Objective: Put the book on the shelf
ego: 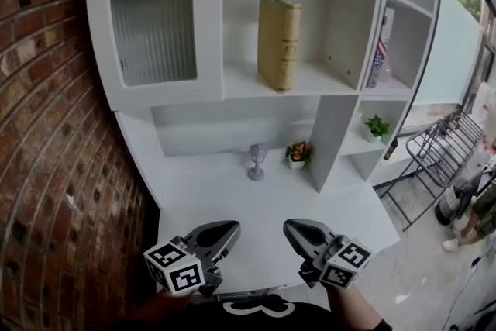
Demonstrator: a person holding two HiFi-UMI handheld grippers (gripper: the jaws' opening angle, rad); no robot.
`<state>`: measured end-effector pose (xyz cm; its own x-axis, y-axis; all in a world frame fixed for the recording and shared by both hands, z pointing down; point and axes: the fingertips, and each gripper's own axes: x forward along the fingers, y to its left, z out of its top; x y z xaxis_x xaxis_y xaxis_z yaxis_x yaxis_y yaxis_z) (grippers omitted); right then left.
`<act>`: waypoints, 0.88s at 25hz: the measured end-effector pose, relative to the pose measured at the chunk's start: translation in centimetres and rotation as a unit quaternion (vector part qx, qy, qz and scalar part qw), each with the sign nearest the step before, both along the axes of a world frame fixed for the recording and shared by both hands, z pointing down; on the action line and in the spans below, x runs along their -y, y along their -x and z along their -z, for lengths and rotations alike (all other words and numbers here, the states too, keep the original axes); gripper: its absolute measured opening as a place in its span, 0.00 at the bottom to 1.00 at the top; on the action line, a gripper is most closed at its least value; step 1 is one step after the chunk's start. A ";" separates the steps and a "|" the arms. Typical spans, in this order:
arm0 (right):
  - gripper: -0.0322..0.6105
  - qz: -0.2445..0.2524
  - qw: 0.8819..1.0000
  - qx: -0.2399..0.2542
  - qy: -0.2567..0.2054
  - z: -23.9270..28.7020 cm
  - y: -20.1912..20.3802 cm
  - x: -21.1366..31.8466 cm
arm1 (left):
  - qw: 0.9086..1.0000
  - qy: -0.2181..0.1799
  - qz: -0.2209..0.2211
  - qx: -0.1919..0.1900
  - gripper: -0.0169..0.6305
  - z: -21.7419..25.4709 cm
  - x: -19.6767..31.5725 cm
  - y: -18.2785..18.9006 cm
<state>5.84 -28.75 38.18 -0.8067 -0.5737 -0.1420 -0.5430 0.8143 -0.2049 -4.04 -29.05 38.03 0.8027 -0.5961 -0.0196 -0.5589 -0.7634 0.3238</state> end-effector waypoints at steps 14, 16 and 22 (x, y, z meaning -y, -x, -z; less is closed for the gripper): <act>0.07 0.015 1.000 -0.018 0.014 -2.0 2.0 -0.1 | 1.000 0.012 0.016 0.011 0.03 -1.3 -0.5 1.9; 0.07 0.021 1.000 -0.007 0.015 -1.8 2.4 0.0 | 1.000 0.014 0.021 0.011 0.03 -1.5 -0.4 2.3; 0.07 0.025 0.999 -0.027 0.026 -3.2 3.2 0.8 | 0.999 0.028 0.038 0.009 0.03 -2.5 0.2 3.5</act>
<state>2.66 -29.54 41.34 -0.8407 -0.5371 -0.0689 -0.5125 0.8303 -0.2192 -7.57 -29.26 40.58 0.7553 -0.6547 0.0289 -0.6202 -0.6997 0.3546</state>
